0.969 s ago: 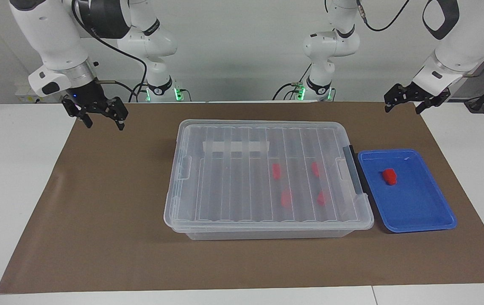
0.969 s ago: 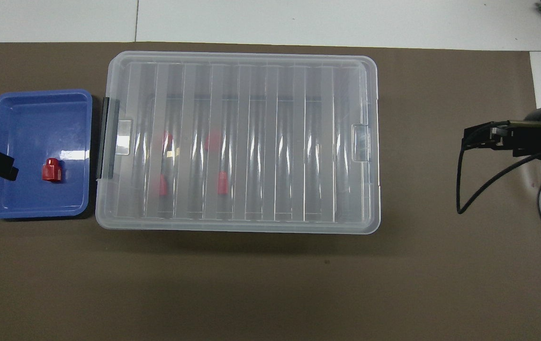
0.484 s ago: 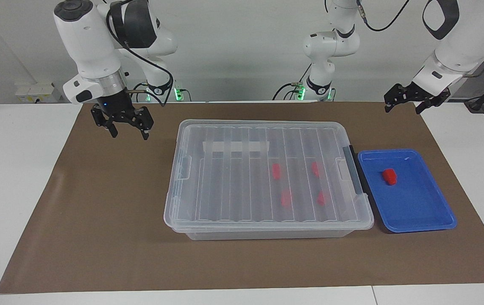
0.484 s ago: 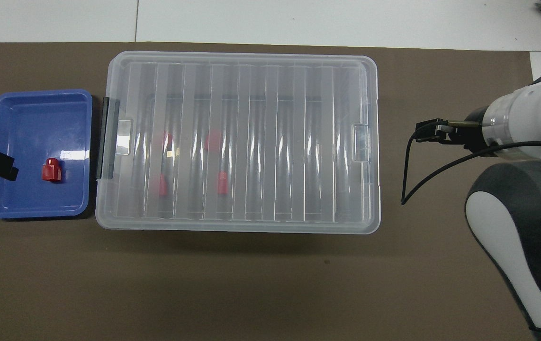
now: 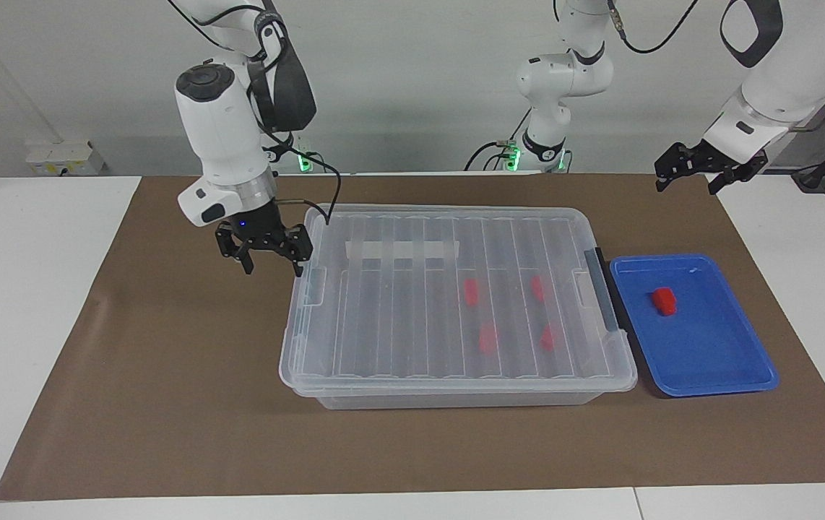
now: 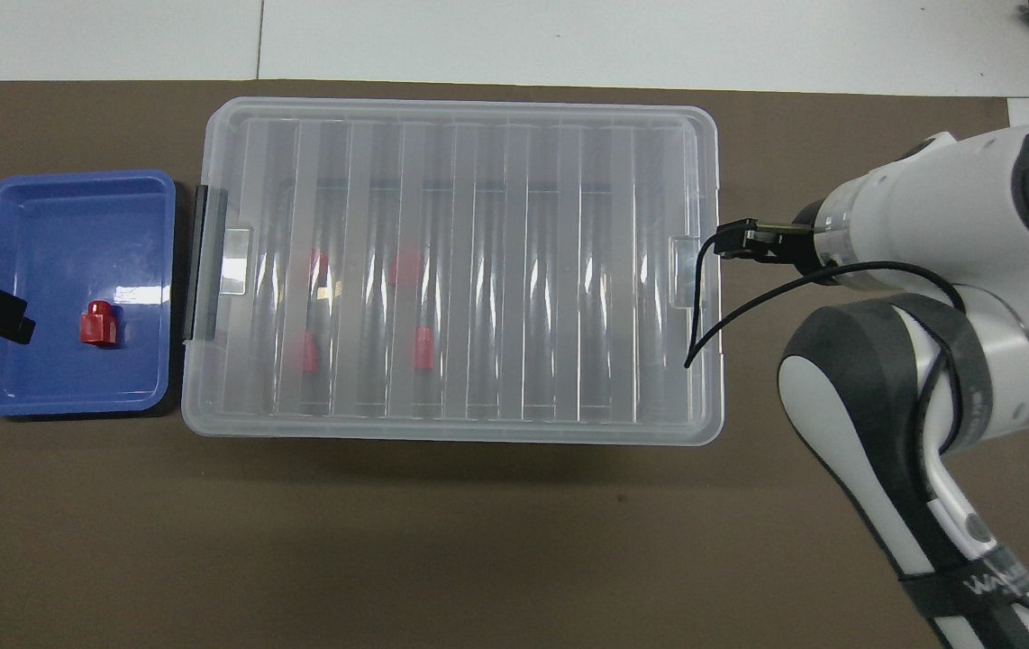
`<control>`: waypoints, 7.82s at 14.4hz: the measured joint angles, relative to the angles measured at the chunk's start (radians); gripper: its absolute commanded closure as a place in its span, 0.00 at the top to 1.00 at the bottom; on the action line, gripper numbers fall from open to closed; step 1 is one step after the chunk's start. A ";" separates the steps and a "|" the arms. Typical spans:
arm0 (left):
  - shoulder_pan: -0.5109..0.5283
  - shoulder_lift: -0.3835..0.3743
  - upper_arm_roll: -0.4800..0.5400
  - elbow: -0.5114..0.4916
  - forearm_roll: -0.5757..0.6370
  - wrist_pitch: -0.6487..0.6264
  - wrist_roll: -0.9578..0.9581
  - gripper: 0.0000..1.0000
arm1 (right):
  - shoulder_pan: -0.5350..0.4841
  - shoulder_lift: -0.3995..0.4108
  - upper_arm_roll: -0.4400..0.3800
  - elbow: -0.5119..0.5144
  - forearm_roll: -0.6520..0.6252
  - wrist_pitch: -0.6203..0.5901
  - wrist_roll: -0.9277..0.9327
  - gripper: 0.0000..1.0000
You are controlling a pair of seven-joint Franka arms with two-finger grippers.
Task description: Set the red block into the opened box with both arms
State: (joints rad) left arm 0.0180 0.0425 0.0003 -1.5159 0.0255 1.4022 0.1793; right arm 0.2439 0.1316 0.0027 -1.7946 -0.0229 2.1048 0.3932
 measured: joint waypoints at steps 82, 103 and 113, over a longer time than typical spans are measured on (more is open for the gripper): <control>-0.380 0.152 -0.054 -0.430 0.009 0.811 -0.991 0.00 | -0.245 -0.186 -0.020 0.126 -0.010 -0.454 -0.323 1.00; -0.380 0.240 -0.053 -0.537 0.075 0.991 -0.943 0.49 | -0.237 -0.186 -0.013 0.108 -0.003 -0.453 -0.309 1.00; -0.380 0.240 -0.051 -0.545 0.075 0.997 -0.940 0.86 | -0.237 -0.186 -0.013 0.105 -0.023 -0.435 -0.309 1.00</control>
State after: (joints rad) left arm -0.3615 0.2826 -0.0510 -2.0614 0.1005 2.3991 -0.7610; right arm 0.0065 -0.0543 -0.0104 -1.6899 -0.0459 1.6699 0.0844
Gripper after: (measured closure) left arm 0.141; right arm 0.000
